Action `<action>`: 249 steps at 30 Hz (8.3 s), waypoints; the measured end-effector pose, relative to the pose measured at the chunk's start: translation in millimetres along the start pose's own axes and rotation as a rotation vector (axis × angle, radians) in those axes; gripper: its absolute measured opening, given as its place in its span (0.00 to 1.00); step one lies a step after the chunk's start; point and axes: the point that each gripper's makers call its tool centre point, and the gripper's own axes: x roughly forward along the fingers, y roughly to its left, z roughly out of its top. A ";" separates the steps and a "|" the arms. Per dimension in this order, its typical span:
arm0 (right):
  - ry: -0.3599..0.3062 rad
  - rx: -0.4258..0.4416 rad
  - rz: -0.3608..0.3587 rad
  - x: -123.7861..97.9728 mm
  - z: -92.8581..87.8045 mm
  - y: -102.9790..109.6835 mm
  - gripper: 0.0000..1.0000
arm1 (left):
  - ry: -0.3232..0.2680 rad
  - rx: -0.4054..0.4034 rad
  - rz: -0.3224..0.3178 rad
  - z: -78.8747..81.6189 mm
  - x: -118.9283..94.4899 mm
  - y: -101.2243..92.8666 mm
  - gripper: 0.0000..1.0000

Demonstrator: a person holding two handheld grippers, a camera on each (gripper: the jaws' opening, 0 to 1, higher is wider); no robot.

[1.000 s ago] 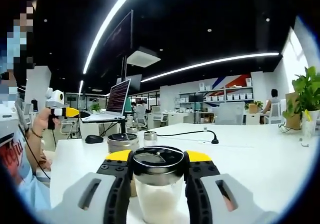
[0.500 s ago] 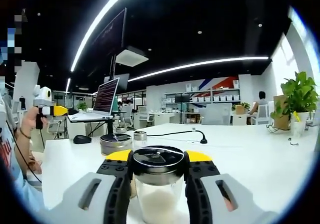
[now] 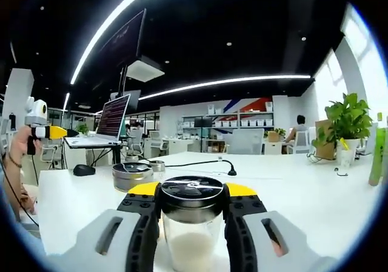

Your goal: Rotate the seasoning bottle until the label or dispensing opening points toward the visible target arrow and the bottle remains upright within the marked orientation range

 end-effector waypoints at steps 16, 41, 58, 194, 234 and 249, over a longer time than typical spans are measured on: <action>0.011 -0.020 -0.103 -0.2 -3.5 -0.5 0.40 | -0.020 0.021 0.010 1.5 -1.5 5.6 1.00; -0.032 -0.138 -0.246 -11.8 16.9 -2.2 0.47 | -0.026 0.004 0.012 2.0 -6.3 9.1 0.99; -0.068 -0.147 -0.129 -40.8 61.3 13.0 0.50 | -0.042 -0.007 0.018 7.4 -15.6 11.4 0.98; 0.024 0.117 0.144 -8.4 -2.3 3.7 0.37 | 0.013 -0.074 -0.018 -6.2 -4.8 5.7 0.87; 0.127 0.043 -0.194 -13.9 -9.4 -4.3 0.38 | 0.019 -0.079 -0.012 -6.9 -4.2 6.8 0.87; 0.032 0.128 -0.248 -30.1 5.5 -14.3 0.70 | 0.013 -0.078 -0.006 -4.8 -7.9 9.9 0.87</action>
